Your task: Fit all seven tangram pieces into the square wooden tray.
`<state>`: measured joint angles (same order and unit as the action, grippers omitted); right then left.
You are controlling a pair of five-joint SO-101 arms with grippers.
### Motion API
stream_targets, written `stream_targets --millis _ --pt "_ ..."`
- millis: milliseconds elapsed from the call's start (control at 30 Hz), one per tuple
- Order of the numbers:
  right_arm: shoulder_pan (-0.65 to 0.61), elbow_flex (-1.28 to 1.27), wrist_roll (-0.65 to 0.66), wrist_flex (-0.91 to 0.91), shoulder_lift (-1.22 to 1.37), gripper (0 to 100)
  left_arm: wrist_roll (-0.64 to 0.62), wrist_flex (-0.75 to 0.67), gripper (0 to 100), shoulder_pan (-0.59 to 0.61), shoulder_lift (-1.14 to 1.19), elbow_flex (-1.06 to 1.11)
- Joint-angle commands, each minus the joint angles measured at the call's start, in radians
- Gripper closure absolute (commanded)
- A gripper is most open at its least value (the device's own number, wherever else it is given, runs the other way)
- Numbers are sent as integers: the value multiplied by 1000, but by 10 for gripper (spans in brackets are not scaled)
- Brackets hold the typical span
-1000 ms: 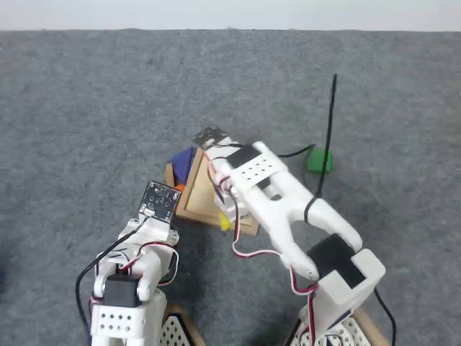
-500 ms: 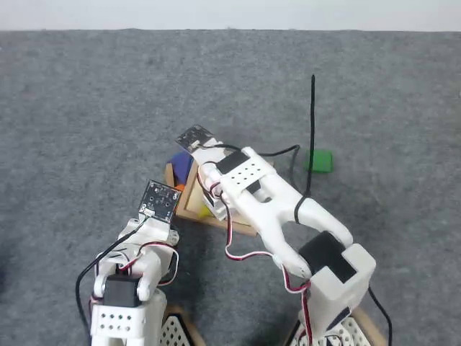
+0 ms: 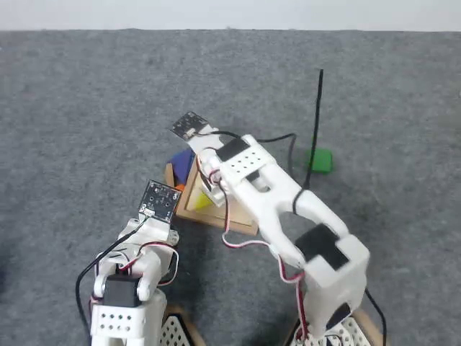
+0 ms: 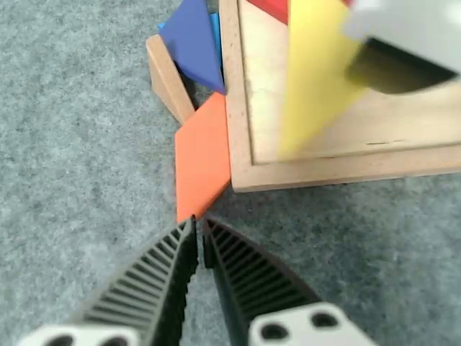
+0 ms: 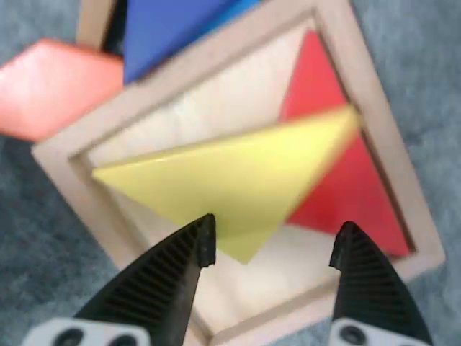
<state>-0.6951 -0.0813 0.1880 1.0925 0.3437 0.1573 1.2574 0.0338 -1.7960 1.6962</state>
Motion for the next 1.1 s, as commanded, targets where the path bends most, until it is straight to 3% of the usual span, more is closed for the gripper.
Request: stream_targets --millis 0,233,533,1067 --pt "7 138 12 -1 73 725 -8 3 985 3 -17 -12" --pt "-15 296 12 48 203 725 -8 3 985 3 -17 -12" --pt "-74 318 28 105 203 724 -8 3 985 3 -17 -12" --pt "-19 295 5 140 96 724 -8 3 985 3 -17 -12"
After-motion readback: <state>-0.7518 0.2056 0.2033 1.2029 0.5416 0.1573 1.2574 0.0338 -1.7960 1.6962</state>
